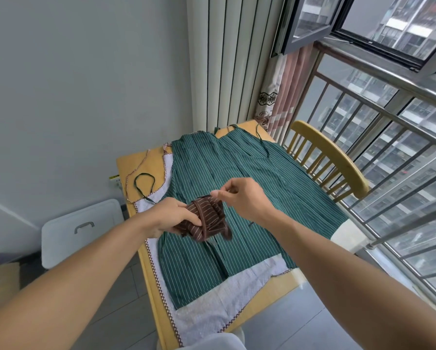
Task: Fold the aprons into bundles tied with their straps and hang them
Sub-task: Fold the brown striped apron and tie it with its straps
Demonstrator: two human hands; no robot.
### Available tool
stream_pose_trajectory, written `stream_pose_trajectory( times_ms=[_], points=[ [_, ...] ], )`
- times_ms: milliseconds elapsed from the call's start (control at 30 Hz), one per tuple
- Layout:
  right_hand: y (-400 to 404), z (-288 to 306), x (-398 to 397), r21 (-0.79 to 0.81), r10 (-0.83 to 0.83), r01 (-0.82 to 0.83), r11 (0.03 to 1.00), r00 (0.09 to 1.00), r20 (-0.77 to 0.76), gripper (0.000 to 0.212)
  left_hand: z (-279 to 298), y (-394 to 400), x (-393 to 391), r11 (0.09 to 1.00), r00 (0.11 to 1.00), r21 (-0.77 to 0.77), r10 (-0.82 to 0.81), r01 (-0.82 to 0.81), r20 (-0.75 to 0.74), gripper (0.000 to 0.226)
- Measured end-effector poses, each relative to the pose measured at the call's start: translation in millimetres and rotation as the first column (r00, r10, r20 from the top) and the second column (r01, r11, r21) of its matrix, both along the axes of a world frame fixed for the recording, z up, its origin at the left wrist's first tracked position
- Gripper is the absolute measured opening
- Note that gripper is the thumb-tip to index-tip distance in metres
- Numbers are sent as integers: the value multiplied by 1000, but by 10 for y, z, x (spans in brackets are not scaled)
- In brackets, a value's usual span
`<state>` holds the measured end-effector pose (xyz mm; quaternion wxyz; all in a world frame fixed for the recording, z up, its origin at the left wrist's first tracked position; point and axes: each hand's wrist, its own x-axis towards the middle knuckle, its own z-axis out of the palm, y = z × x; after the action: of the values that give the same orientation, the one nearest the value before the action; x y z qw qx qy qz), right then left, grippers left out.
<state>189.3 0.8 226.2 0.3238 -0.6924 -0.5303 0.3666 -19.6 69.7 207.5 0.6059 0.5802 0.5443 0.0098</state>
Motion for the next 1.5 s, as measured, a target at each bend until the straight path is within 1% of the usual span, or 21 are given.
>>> stream_pose_trajectory(
  times_ms=[100,233,300,433,500,567,600,633,700,767,833,900,1000,1100,1133,1200,1267,1333,1367,1433,1500],
  points=[
    [-127,-41,-128,7,8,-8,1000,999,-31,26,-55,-14,77,990,989,2,141,-142,50,26],
    [-265,-195,-202,14,71,-69,997,988,-134,20,-130,-11,162,948,937,-24,317,-317,144,51],
    [-301,-268,-164,3,74,-74,997,985,-157,20,-160,-6,169,931,914,-48,365,-363,175,57],
    [-319,-391,-3,-99,-85,62,993,964,-254,18,-187,7,159,924,889,-257,354,-284,289,44],
    [-310,-442,16,-96,-118,96,991,958,-260,21,-191,-12,168,899,867,-349,381,-265,322,37],
    [-275,-490,5,-128,-206,176,976,934,-292,33,-180,-51,198,850,821,-449,450,-275,350,28],
    [-258,-500,-3,-195,-253,196,961,906,-339,40,-174,-71,212,826,794,-487,488,-286,362,24],
    [-244,-503,-1,-270,-274,175,947,878,-392,45,-171,-83,229,807,771,-511,518,-297,371,21],
    [-230,-493,17,-359,-231,60,931,859,-456,51,-176,-109,243,776,739,-551,559,-306,377,20],
    [-217,-446,21,-372,-159,-21,928,881,-446,49,-204,-133,236,745,720,-597,586,-297,373,26],
    [-197,-433,15,-389,-142,-21,921,912,-385,53,-241,-157,221,731,725,-616,591,-295,354,30],
    [-183,-434,-1,-378,-137,-5,926,928,-347,52,-274,-181,217,715,726,-634,599,-295,338,33],
    [-215,-403,-37,-325,-118,-1,946,931,-346,37,-318,-205,230,662,703,-688,639,-297,312,38],
    [-244,-420,-137,-152,-112,49,987,895,-433,35,-313,-210,259,593,660,-750,693,-294,289,37],
    [-255,-447,-175,-78,-101,76,994,906,-411,36,-306,-207,266,565,636,-773,717,-289,285,35],
    [-282,-495,-214,27,-69,81,996,952,-297,32,-270,-203,272,519,599,-810,751,-275,278,34],
    [-285,-505,-200,57,-37,47,997,987,-159,37,-248,-195,263,492,580,-829,769,-267,270,35],
    [-271,-491,-154,95,13,-15,995,1000,19,37,-271,-172,235,477,585,-836,772,-271,250,35],
    [-260,-474,-129,116,52,-67,991,991,127,34,-281,-162,212,467,592,-842,770,-268,239,36],
    [-240,-467,-92,134,133,-185,974,935,328,29,-319,-140,171,469,631,-841,745,-268,215,40],
    [-237,-460,-92,124,180,-276,953,847,500,32,-310,-163,160,536,720,-805,661,-256,211,42]
  ],
)
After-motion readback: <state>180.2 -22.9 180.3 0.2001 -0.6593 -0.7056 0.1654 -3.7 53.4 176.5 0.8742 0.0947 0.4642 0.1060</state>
